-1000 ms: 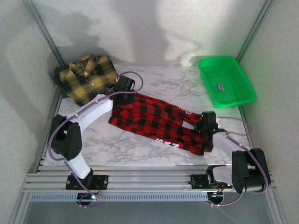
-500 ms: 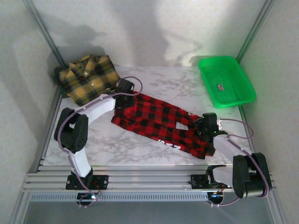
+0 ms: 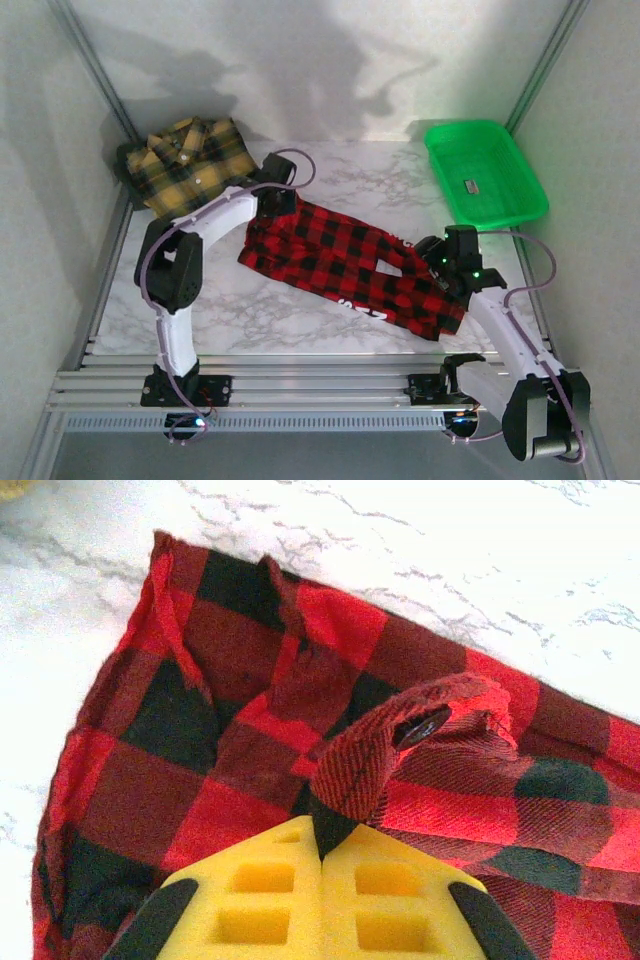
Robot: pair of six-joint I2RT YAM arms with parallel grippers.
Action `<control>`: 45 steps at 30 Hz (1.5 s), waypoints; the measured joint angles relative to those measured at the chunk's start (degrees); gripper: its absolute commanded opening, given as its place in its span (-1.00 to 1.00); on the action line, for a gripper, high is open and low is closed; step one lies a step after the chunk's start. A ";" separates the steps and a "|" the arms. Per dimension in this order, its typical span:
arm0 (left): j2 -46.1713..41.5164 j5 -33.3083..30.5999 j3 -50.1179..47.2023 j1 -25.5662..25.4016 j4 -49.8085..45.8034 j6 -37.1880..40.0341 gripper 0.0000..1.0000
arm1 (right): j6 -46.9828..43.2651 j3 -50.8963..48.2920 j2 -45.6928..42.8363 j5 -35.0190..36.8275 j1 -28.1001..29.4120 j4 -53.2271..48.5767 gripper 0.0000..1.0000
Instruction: Fold and stack the long sleeve shirts
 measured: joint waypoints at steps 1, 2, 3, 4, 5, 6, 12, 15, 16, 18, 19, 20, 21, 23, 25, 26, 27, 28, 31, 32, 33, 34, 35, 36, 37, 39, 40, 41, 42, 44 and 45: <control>0.94 -0.20 1.11 0.02 -0.55 0.44 -1.00 | -0.22 -0.22 0.00 -0.28 0.00 -0.04 0.34; 2.16 -0.42 2.71 0.02 -1.46 0.94 -1.00 | -0.42 -0.52 0.00 -0.44 0.00 -0.09 0.35; 3.52 -0.50 4.37 0.04 -2.36 1.33 -1.00 | -0.59 -0.68 0.04 -0.48 0.00 -0.22 0.36; 4.70 -0.61 5.66 0.07 -2.82 1.73 -1.00 | -0.70 -0.70 0.11 -0.50 0.00 -0.44 0.37; 6.16 -0.72 7.13 0.07 -3.58 2.19 -1.00 | -0.96 -0.70 0.26 -0.55 0.00 -0.50 0.39; 7.54 -1.05 8.35 0.11 -4.22 2.58 -0.98 | -1.31 -0.70 0.42 -0.83 0.00 -0.50 0.40; 13.62 -6.40 13.16 0.39 -10.19 2.45 0.29 | -4.15 0.79 2.43 -1.92 0.00 -2.97 0.41; 15.37 -10.56 19.80 1.03 -15.74 0.31 0.73 | -5.29 4.50 4.22 -1.11 0.02 -7.69 0.35; 15.43 -11.28 22.23 1.09 -17.09 -0.44 0.79 | -5.55 5.55 4.70 -0.68 0.11 -8.70 0.34; 14.12 -11.80 26.95 0.96 -17.81 -2.12 0.80 | -5.73 7.50 6.03 0.52 0.74 -10.60 0.29; 12.76 -10.82 27.52 0.63 -17.14 -2.54 0.70 | -5.75 8.09 6.86 0.98 1.25 -11.06 0.26; 10.62 -8.11 27.45 0.04 -16.22 -3.17 0.39 | -5.66 8.63 8.22 1.31 1.99 -11.41 0.20; 8.98 -5.51 27.41 -0.72 -15.63 -3.78 0.03 | -5.49 9.14 9.94 1.55 2.71 -11.45 0.06; 7.28 -0.46 27.50 -2.16 -14.27 -4.00 -0.42 | -4.52 10.12 14.08 1.95 3.74 -11.61 -0.17; 7.74 3.39 26.93 -3.39 -12.81 -4.20 -0.58 | -2.95 10.49 17.90 2.62 4.17 -11.23 -0.28; 8.50 5.16 25.57 -3.72 -11.65 -4.22 -0.60 | -1.75 10.47 19.78 3.02 4.20 -11.19 -0.31; 9.44 6.40 24.06 -3.78 -10.84 -4.22 -0.61 | -0.74 10.47 21.29 3.34 4.22 -11.08 -0.33; 10.67 7.34 22.56 -3.61 -10.40 -4.22 -0.61 | -0.07 10.47 22.36 3.63 4.22 -10.91 -0.35; 14.88 8.44 17.49 -2.16 -9.14 -4.26 -0.60 | 2.32 10.58 26.56 4.85 4.63 -9.64 -0.43; 16.13 8.26 15.30 -1.36 -8.72 -4.42 -0.56 | 3.04 10.91 28.37 5.14 4.90 -9.42 -0.43; 16.85 7.98 13.42 -0.63 -8.33 -4.63 -0.54 | 3.67 11.34 29.83 5.53 5.18 -9.40 -0.43; 16.85 8.70 11.50 0.31 -6.51 -5.16 -0.54 | 4.37 11.93 31.52 6.08 5.60 -9.40 -0.42; 15.43 7.43 10.54 0.92 -5.22 -5.53 -0.54 | 5.18 12.74 33.14 6.60 6.12 -9.40 -0.42; 14.49 6.80 9.07 1.60 -3.91 -5.75 -0.54 | 5.81 13.62 34.25 7.37 6.64 -9.66 -0.41; 13.66 5.84 6.84 2.64 -2.73 -6.01 -0.56 | 6.60 14.97 35.41 8.20 7.26 -9.97 -0.40; 12.07 5.53 2.91 4.44 0.28 -6.67 -0.57 | 7.76 18.23 37.86 9.55 8.26 -10.34 -0.39; 10.73 4.85 0.66 5.11 1.60 -6.91 -0.55 | 8.37 20.35 39.50 10.36 8.81 -10.73 -0.39; 9.20 4.42 -2.38 5.86 2.97 -7.26 -0.52 | 8.85 22.88 41.42 11.19 9.35 -11.26 -0.39; 7.67 4.39 -4.79 6.25 4.44 -7.65 -0.50 | 9.25 25.05 43.15 11.87 9.81 -11.54 -0.38; 3.67 4.26 -11.08 6.93 6.40 -8.61 -0.49 | 10.03 31.93 48.52 12.87 10.67 -13.35 -0.37; 1.79 4.28 -13.79 7.08 7.08 -9.29 -0.48 | 10.16 35.10 50.93 13.29 10.95 -14.16 -0.35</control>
